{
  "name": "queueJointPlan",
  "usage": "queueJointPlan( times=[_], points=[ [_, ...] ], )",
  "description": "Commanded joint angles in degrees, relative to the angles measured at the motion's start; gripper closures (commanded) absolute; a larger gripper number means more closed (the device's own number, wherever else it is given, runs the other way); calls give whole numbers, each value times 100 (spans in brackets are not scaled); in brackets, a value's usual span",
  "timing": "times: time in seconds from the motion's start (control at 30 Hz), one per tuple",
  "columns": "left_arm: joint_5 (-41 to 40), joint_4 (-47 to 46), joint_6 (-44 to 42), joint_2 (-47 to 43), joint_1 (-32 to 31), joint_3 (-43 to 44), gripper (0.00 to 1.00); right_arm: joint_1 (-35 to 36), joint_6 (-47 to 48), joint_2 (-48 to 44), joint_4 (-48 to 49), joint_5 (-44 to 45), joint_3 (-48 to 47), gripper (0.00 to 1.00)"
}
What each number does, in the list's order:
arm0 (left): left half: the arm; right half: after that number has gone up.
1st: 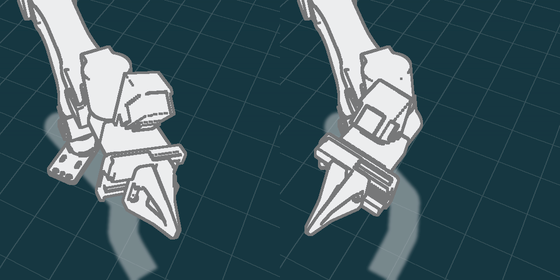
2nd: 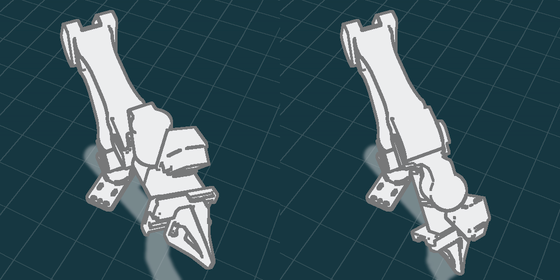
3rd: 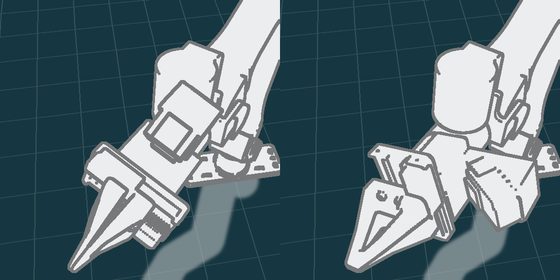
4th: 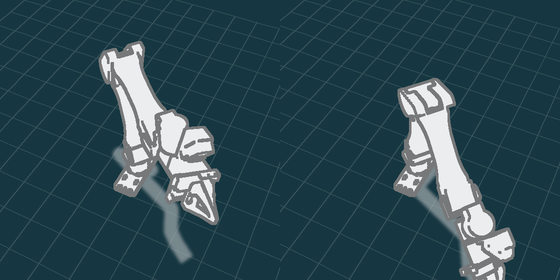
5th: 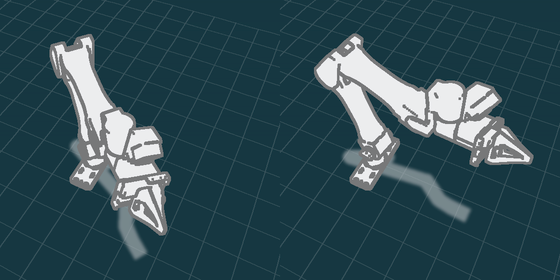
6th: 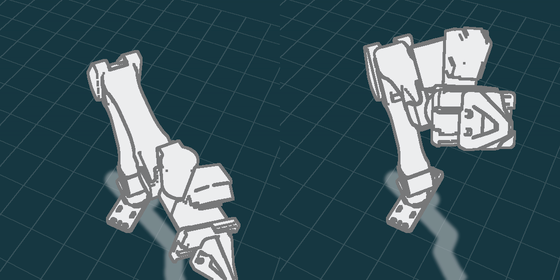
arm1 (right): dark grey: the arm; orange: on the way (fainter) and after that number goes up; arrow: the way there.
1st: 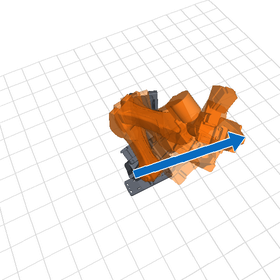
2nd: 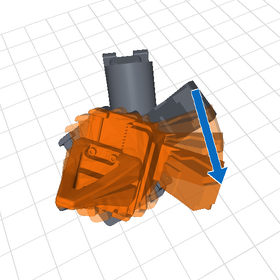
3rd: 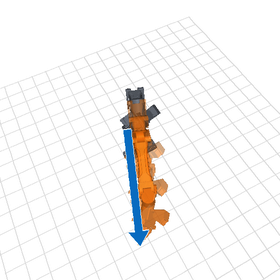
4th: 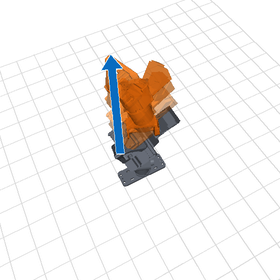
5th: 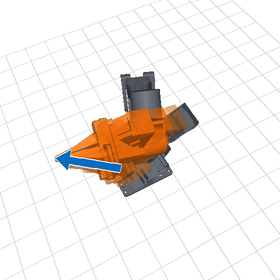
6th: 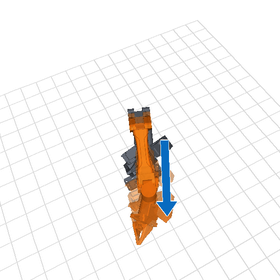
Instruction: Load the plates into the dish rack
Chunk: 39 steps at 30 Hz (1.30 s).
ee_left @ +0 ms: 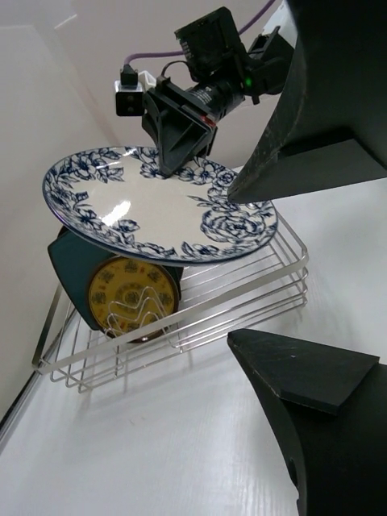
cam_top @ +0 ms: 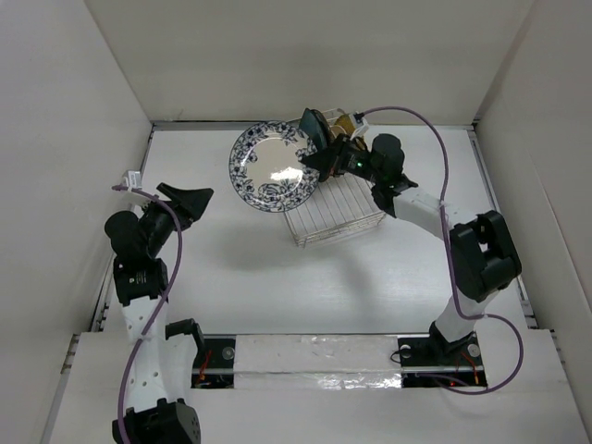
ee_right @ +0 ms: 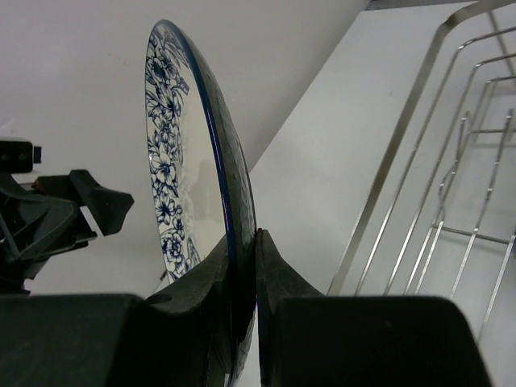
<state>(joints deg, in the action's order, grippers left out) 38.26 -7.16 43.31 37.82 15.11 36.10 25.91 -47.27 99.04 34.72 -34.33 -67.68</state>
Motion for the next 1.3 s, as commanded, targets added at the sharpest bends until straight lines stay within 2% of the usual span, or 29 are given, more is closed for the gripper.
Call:
queueJointPlan(
  times=[0.0,0.07,0.17,0.2,0.27,0.47,0.67,0.8,1.0,1.27],
  points=[
    [-38,-128,-261,-3,9,205,40,-191,-127,-474,484,356,-474,100],
    [-12,-171,-306,-12,9,187,50,-192,242,-552,-226,662,-781,100],
    [330,-583,-104,110,-70,73,60,-53,1191,-667,-1334,1689,-1219,100],
    [488,-620,-86,163,-148,82,61,1,1637,-728,-1597,2336,-1326,100],
    [516,-577,-208,234,-332,178,64,133,1991,-729,-2240,2929,-1545,100],
    [50,-146,-779,252,-808,486,64,545,3072,-571,-3084,5072,-2432,100],
    [-143,100,-1122,138,-1028,477,63,845,3750,16,-3533,5927,-3312,100],
    [-564,416,-1596,102,-1466,486,61,1074,4128,501,-3893,6359,-3910,100],
    [-1979,1180,-2528,208,-2759,530,56,1363,4419,1151,-4254,6763,-4639,100],
    [-2367,1208,-2617,-266,-2759,486,53,1549,4595,1978,-4553,7124,-5308,100]
  ],
)
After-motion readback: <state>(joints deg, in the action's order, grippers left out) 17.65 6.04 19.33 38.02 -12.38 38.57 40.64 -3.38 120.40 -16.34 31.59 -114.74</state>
